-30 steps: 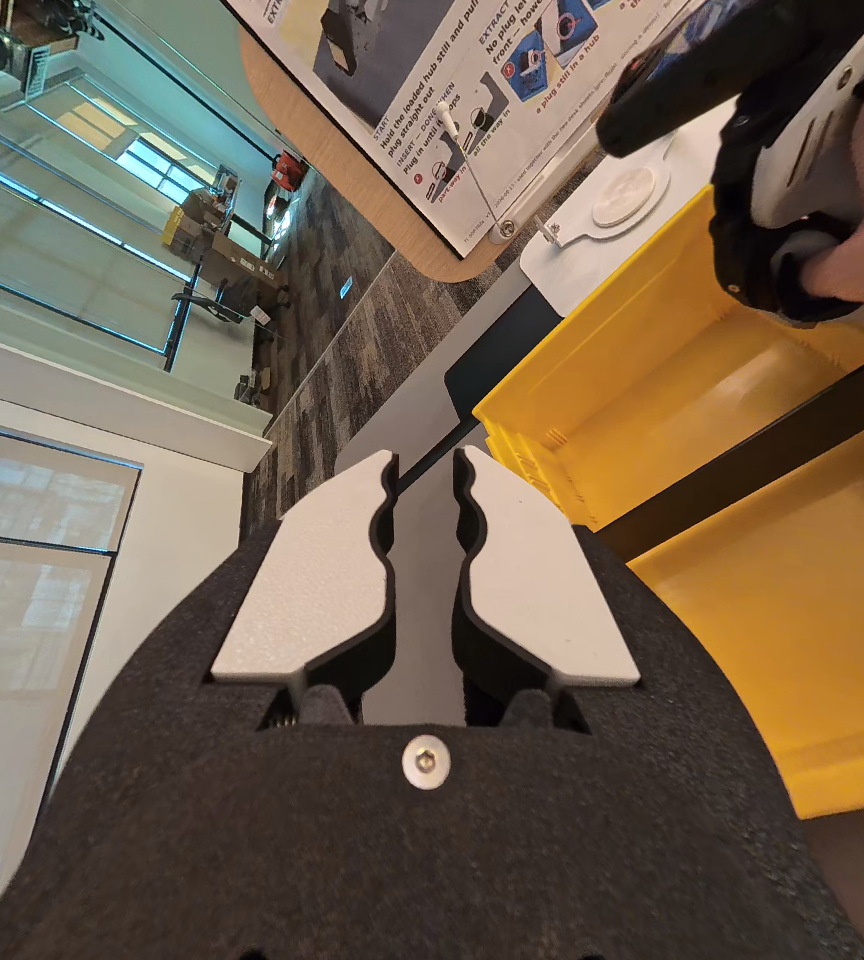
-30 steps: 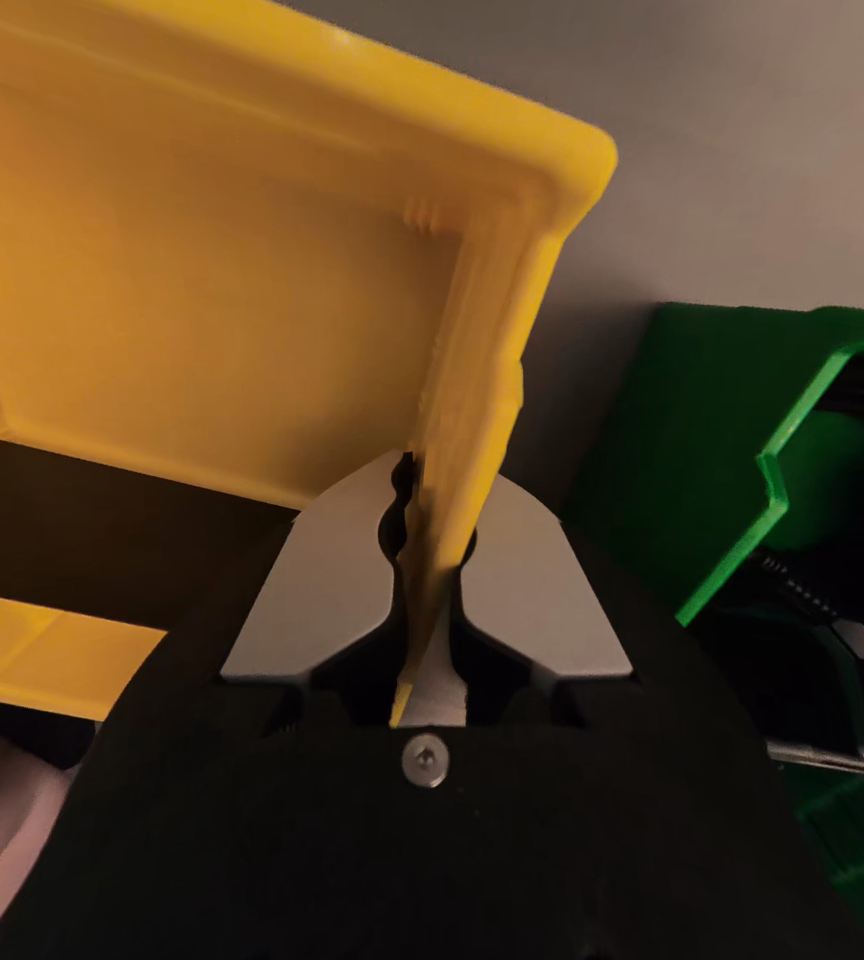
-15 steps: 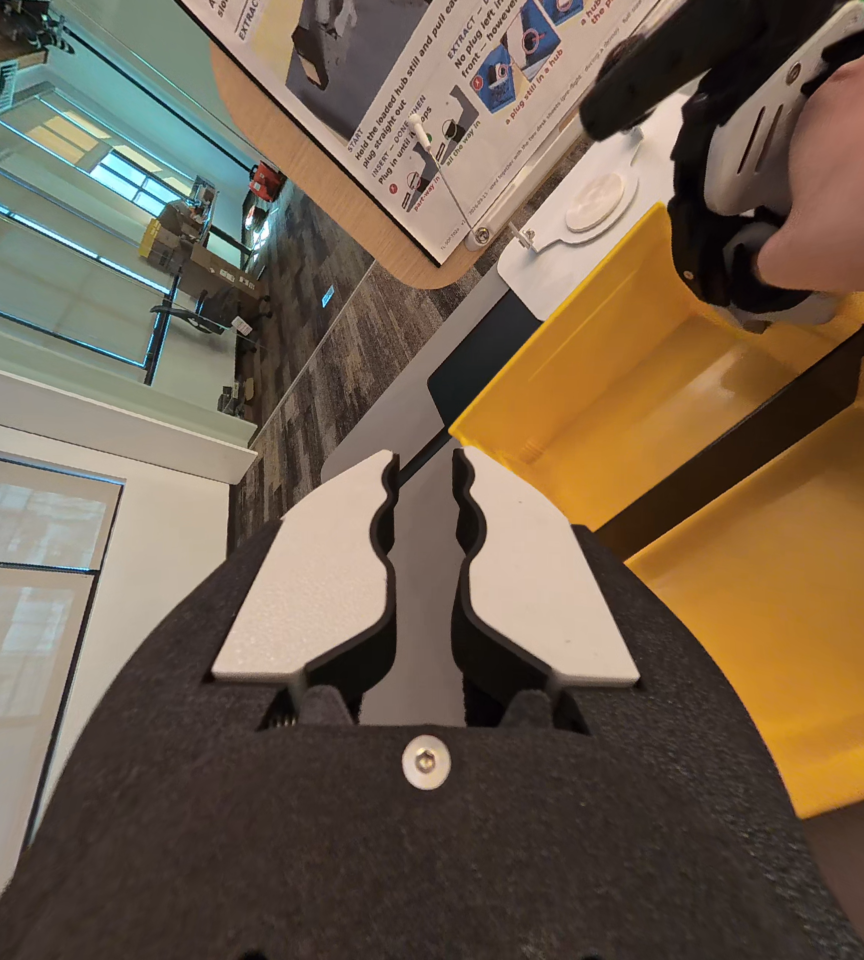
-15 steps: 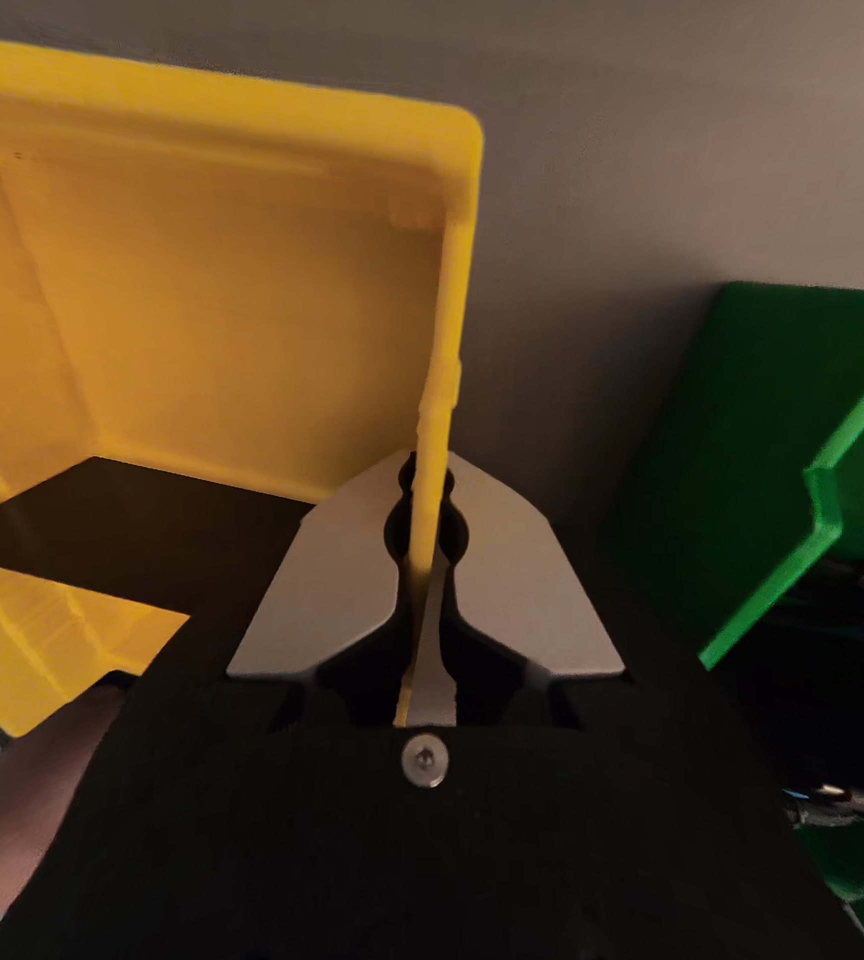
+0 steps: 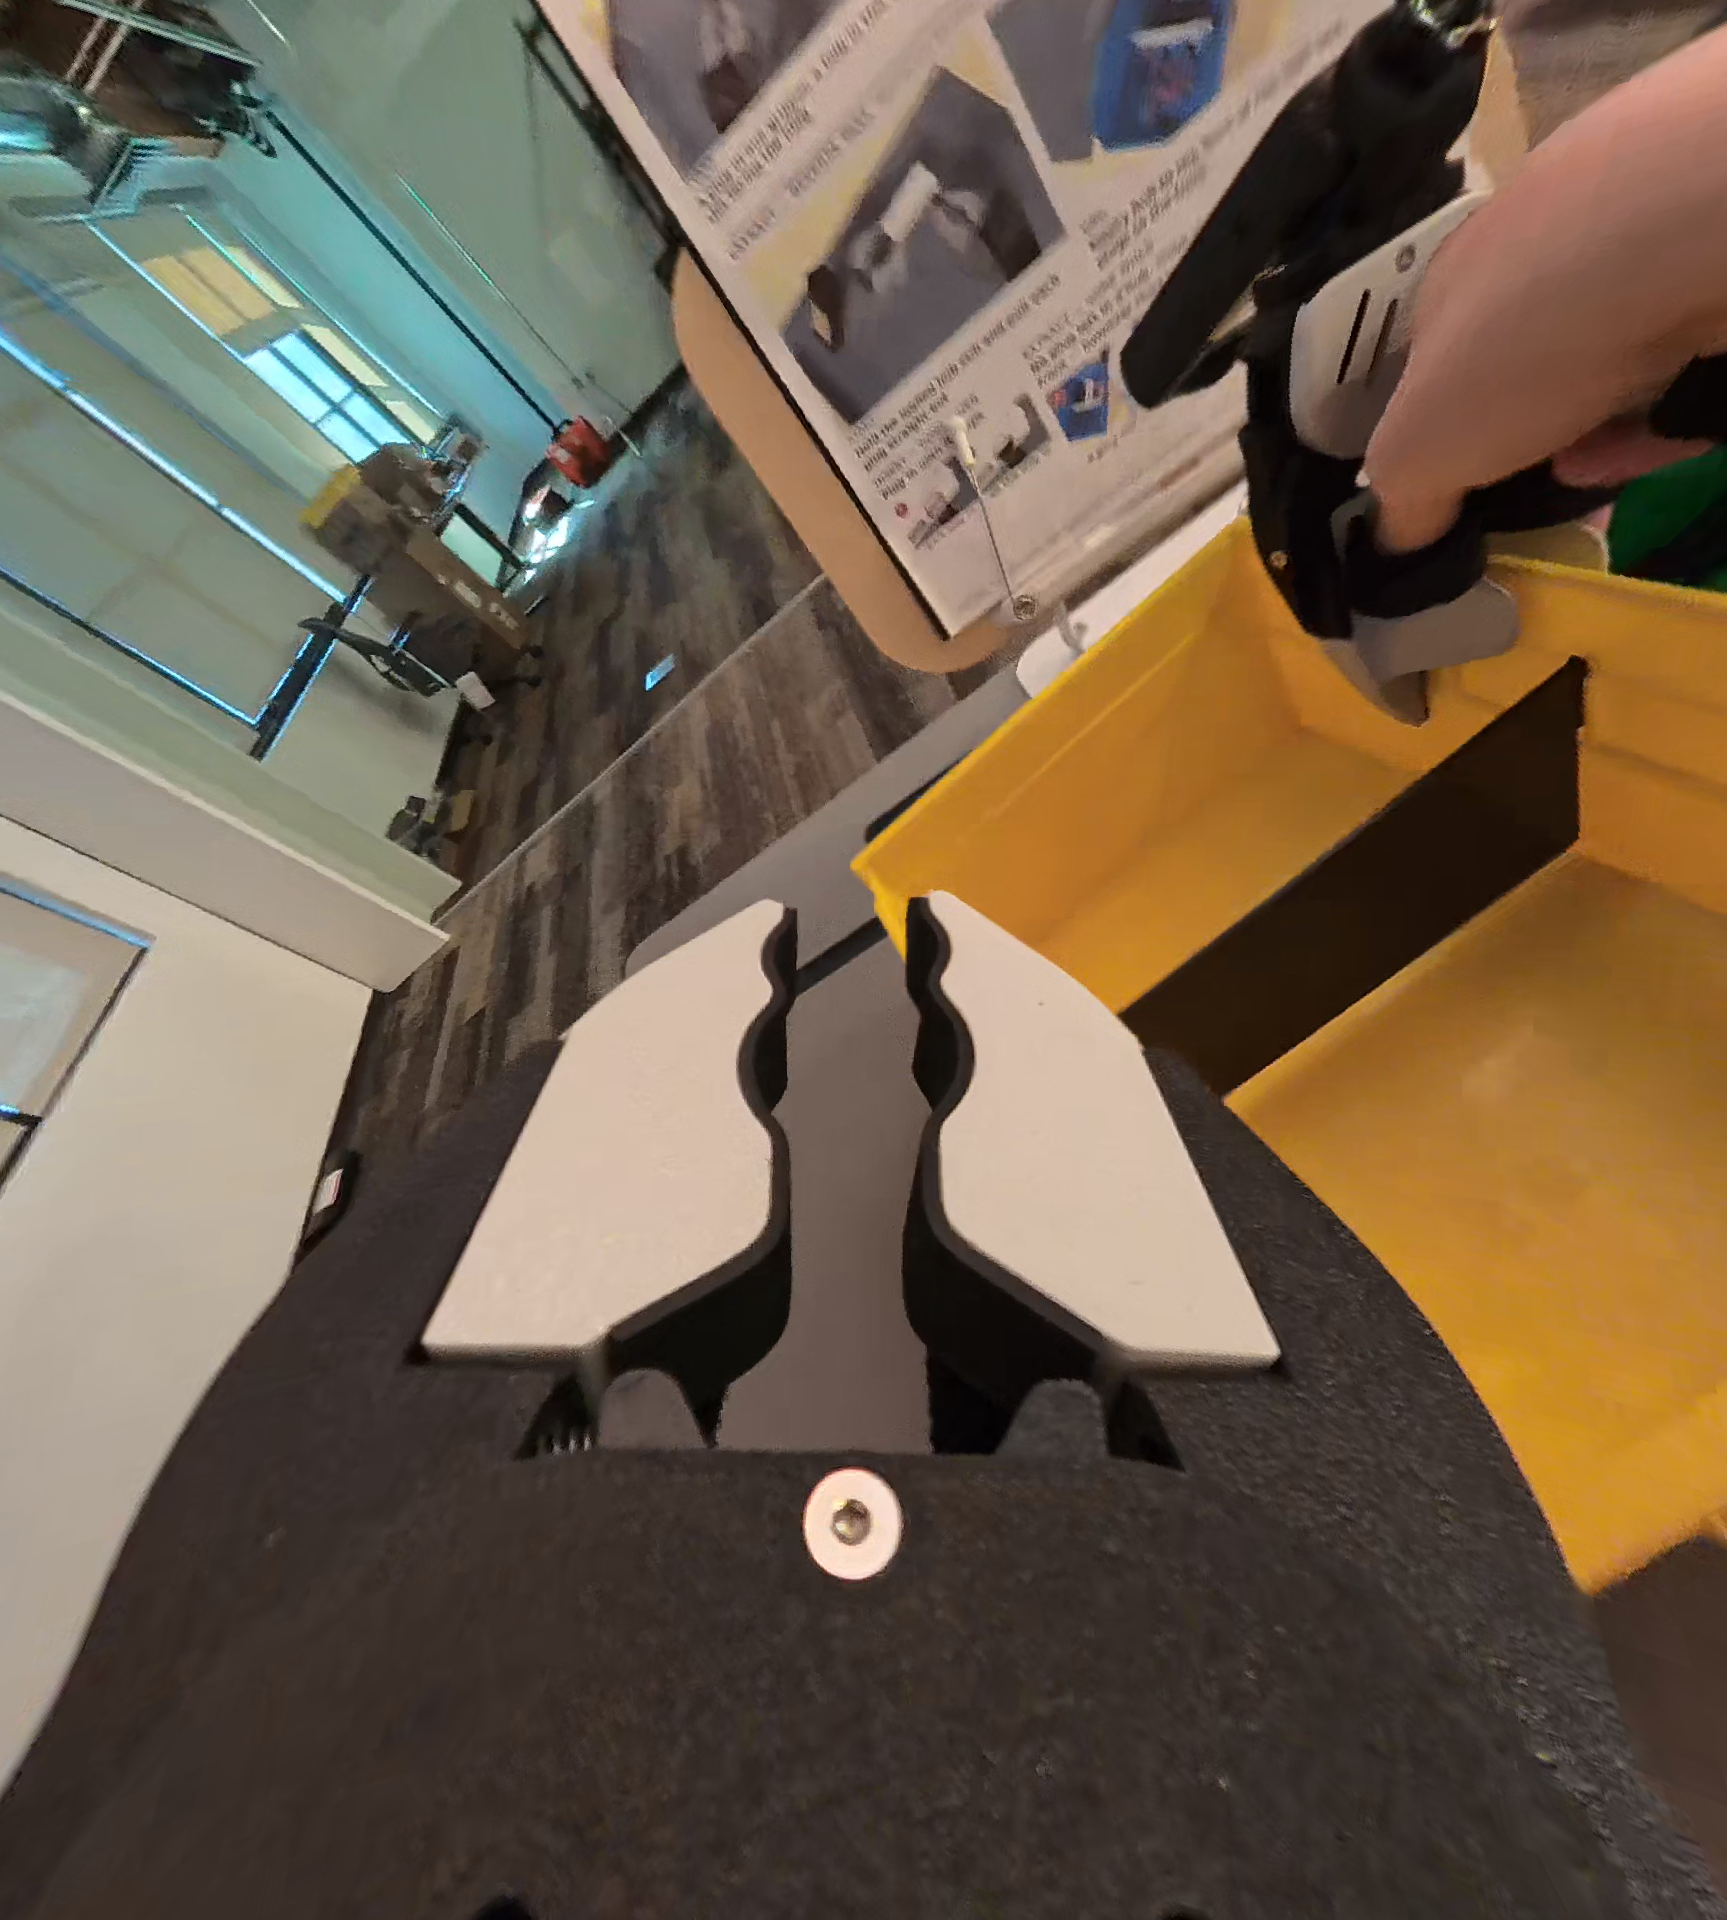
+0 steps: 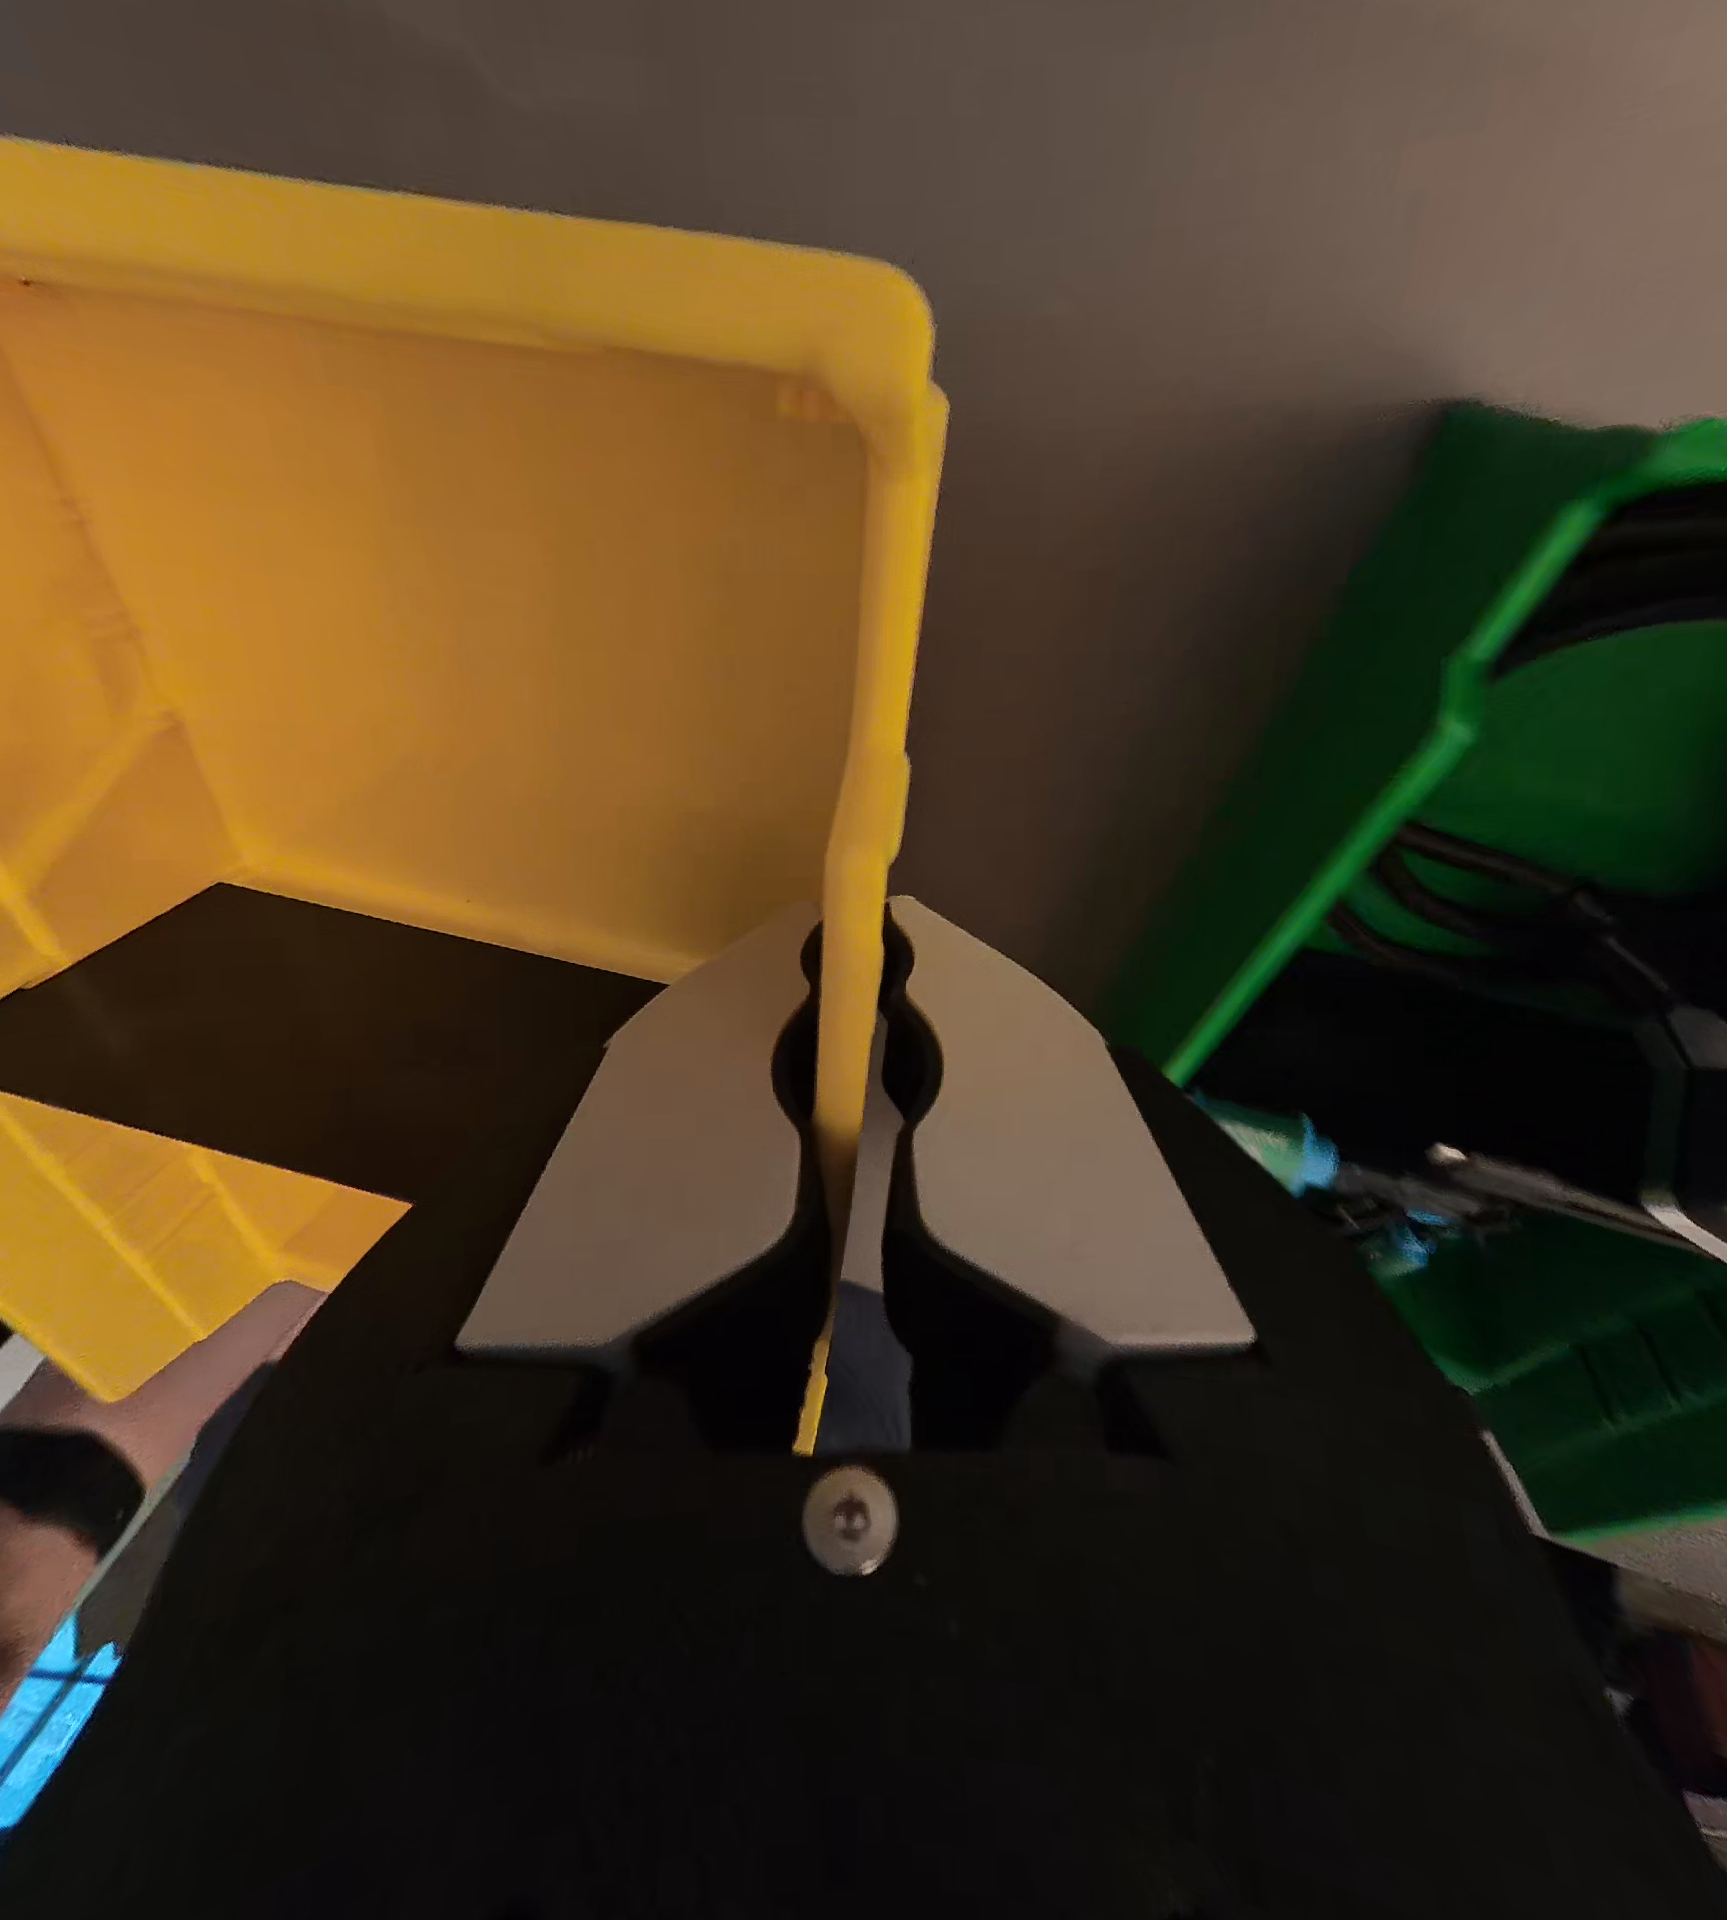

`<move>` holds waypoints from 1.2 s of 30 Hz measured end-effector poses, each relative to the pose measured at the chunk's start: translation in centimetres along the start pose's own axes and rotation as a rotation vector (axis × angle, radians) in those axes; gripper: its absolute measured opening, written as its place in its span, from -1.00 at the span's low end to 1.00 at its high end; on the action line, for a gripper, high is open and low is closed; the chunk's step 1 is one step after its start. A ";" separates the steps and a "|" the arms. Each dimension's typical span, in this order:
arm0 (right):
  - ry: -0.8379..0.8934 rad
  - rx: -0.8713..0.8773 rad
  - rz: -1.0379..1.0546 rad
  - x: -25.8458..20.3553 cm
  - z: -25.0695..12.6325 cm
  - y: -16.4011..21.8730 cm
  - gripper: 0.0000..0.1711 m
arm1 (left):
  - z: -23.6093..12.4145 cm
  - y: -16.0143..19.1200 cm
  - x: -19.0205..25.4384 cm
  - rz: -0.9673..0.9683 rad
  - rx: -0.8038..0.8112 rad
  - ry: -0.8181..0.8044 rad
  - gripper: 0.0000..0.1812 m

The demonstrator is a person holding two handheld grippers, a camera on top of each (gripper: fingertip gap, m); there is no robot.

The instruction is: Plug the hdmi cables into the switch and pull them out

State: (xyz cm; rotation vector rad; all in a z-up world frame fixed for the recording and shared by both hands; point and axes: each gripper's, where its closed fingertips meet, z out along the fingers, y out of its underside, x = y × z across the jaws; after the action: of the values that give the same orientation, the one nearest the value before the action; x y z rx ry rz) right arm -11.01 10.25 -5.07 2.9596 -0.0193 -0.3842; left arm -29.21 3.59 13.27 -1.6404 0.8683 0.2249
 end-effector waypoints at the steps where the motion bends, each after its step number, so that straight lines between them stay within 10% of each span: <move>1: -0.008 0.003 0.005 0.5 -1.2 0.2 -0.91 | -0.8 -0.1 -0.2 -0.028 0.020 0.013 -0.78; 8: -0.080 0.149 0.152 11.8 -11.2 3.8 -0.91 | -4.1 -1.1 1.0 -0.081 0.121 0.134 -0.76; 15: -0.072 0.279 0.538 32.3 -18.2 16.9 -0.91 | -2.6 -1.3 6.3 0.047 0.064 0.289 -0.73; 25: -0.001 0.132 0.807 50.2 -12.4 31.5 -0.91 | 3.7 -5.0 22.1 0.099 0.258 0.720 -0.57; 31: -0.050 0.074 0.710 53.1 -6.9 28.9 -0.90 | 2.3 -3.9 27.5 0.377 0.586 0.874 -0.57; 36: -0.087 0.084 0.612 52.9 -4.5 23.8 -0.90 | 5.1 -2.4 26.9 0.240 0.446 0.904 -0.59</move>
State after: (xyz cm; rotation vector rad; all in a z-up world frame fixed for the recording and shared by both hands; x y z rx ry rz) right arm 41.44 -14.34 -10.42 2.8146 -0.9390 -0.4223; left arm -7.21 -2.82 -1.95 -1.1772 1.6560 -0.5635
